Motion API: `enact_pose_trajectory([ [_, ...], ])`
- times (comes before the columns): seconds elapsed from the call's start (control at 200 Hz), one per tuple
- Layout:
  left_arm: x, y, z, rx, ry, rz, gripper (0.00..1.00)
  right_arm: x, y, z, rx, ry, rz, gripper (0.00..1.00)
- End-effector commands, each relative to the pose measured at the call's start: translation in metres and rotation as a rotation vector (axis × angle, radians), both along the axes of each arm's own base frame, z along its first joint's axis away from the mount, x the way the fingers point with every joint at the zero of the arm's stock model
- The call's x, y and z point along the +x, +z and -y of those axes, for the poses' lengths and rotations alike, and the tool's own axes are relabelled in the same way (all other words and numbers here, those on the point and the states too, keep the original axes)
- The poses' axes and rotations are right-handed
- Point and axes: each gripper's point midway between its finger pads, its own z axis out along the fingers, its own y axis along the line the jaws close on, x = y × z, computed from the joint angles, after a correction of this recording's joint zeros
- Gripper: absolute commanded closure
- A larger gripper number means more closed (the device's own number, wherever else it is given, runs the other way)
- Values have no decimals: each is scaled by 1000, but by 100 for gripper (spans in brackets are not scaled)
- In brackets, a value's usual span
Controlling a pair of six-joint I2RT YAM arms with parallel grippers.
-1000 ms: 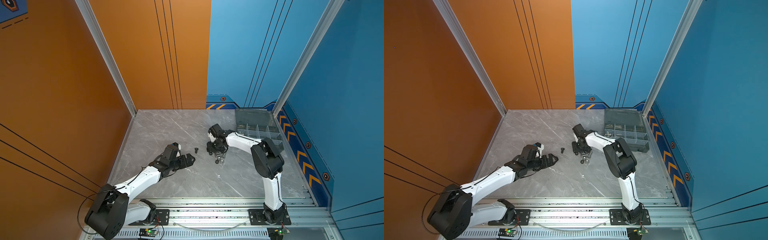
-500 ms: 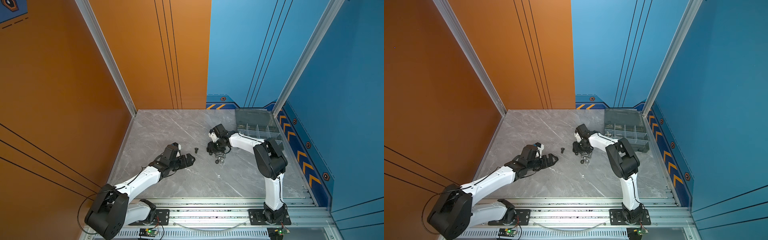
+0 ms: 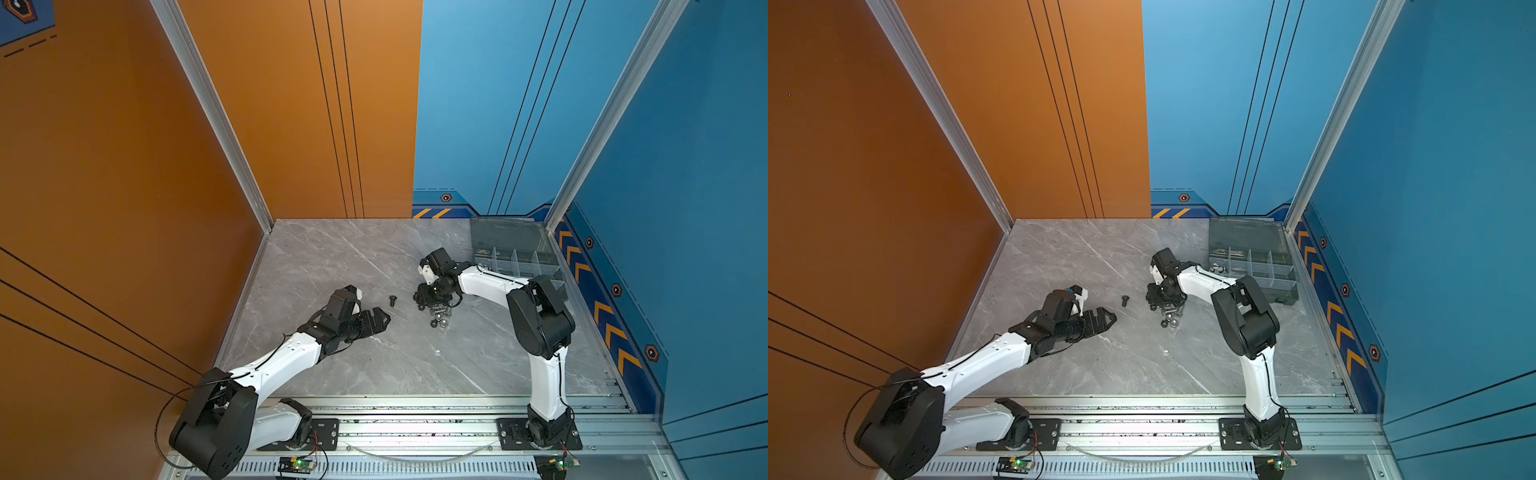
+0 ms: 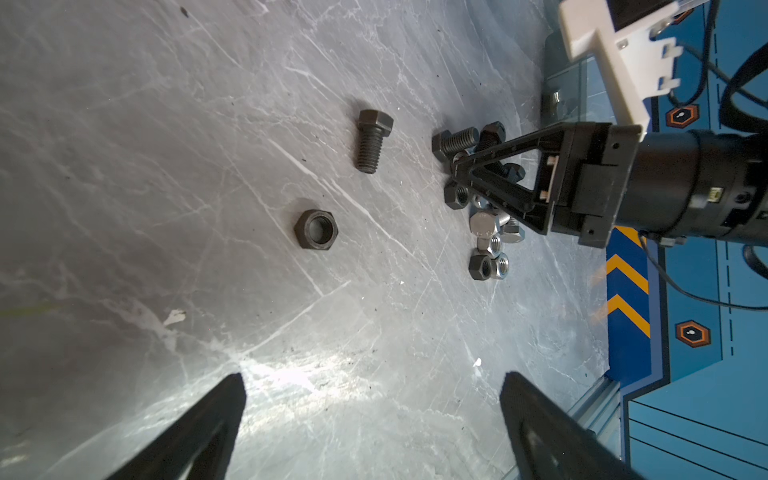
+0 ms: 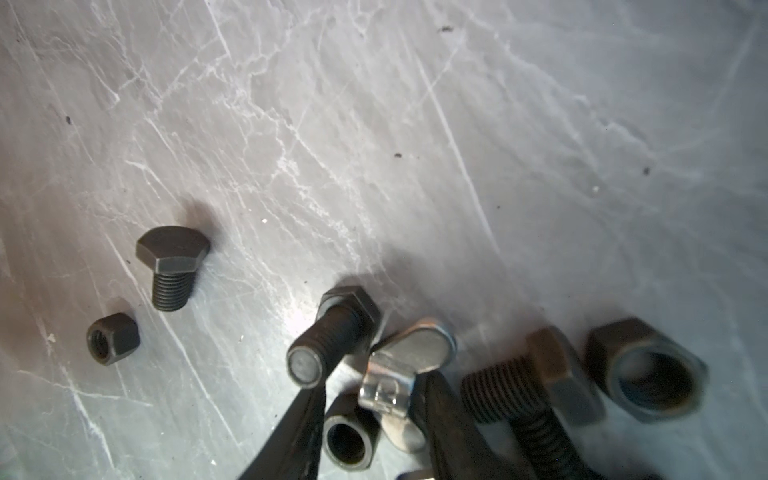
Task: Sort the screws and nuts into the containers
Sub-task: 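Lower the right gripper and close it on a silver wing nut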
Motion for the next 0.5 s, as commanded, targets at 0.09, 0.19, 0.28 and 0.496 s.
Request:
enact_pose_trajectory([
  [0.09,0,-1,-1,3,4,1,2,-3,-7,15,-81,-17,-2,62],
  [0.19,1,-1,0,2,3,1,2,-3,-9,15,-107,-17,2,64],
  [0.28,1,-1,0,1,1,0,2,-3,-10,12,-119,-14,7,65],
  [0.496,1,-2,-1,5,1,1,2,-6,-21,5,-141,-8,-3,66],
])
